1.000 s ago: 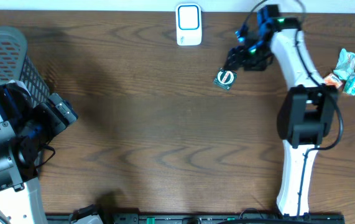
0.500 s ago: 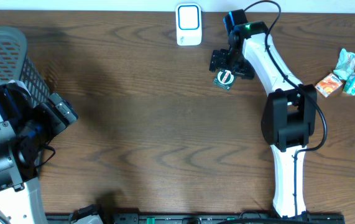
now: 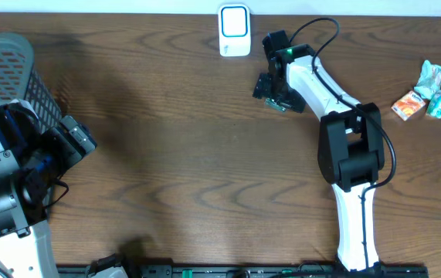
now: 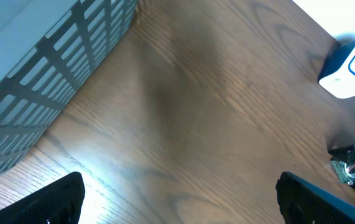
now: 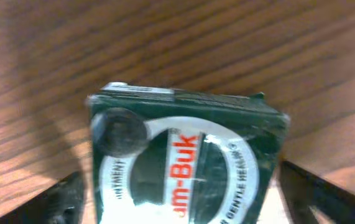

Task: Scan the item barcode
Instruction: 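Lift the Zam-Buk tin and hold it against the scanner face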

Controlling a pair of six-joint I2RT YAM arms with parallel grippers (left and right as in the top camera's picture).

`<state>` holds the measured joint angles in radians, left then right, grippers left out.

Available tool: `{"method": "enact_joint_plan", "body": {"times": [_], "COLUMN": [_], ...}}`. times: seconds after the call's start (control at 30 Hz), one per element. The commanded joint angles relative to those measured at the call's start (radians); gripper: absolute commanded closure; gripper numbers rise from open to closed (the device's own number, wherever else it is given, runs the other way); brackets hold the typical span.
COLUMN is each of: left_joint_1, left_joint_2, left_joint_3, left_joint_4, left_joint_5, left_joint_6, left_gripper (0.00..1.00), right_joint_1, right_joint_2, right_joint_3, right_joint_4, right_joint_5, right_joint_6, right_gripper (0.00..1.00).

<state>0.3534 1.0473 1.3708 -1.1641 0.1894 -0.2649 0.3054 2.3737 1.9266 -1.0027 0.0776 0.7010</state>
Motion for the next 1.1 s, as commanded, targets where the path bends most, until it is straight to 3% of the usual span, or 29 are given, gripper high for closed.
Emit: {"method": "enact_joint_plan", "body": {"times": [0.0, 0.3, 0.43, 0.7, 0.87, 1.07], "left_joint_1": [0.005, 0.005, 0.005, 0.005, 0.005, 0.005], "left_joint_2": [-0.001, -0.001, -0.001, -0.001, -0.001, -0.001], "left_joint_3": [0.014, 0.014, 0.014, 0.014, 0.014, 0.014], "left_joint_4": [-0.002, -0.002, -0.002, -0.002, -0.002, -0.002], "left_joint_5": [0.009, 0.009, 0.009, 0.009, 0.009, 0.009], "left_joint_6": [-0.002, -0.002, -0.002, -0.002, -0.002, -0.002], "left_gripper": [0.02, 0.03, 0.02, 0.02, 0.02, 0.02], "right_joint_1": [0.001, -0.024, -0.039, -0.038, -0.038, -0.038], "right_joint_2": [-0.004, -0.012, -0.026, -0.135, -0.235, -0.253], "right_joint_3": [-0.026, -0.022, -0.021, -0.021, -0.021, -0.025], "right_joint_4": [-0.003, 0.0, 0.0, 0.01, 0.032, 0.039], "right_joint_5": [-0.009, -0.146, -0.175, -0.202, -0.522, -1.089], "right_joint_6": [-0.029, -0.174, -0.183, -0.34, -0.578, -0.842], "right_gripper": [0.18, 0.38, 0.39, 0.4, 0.42, 0.42]}}
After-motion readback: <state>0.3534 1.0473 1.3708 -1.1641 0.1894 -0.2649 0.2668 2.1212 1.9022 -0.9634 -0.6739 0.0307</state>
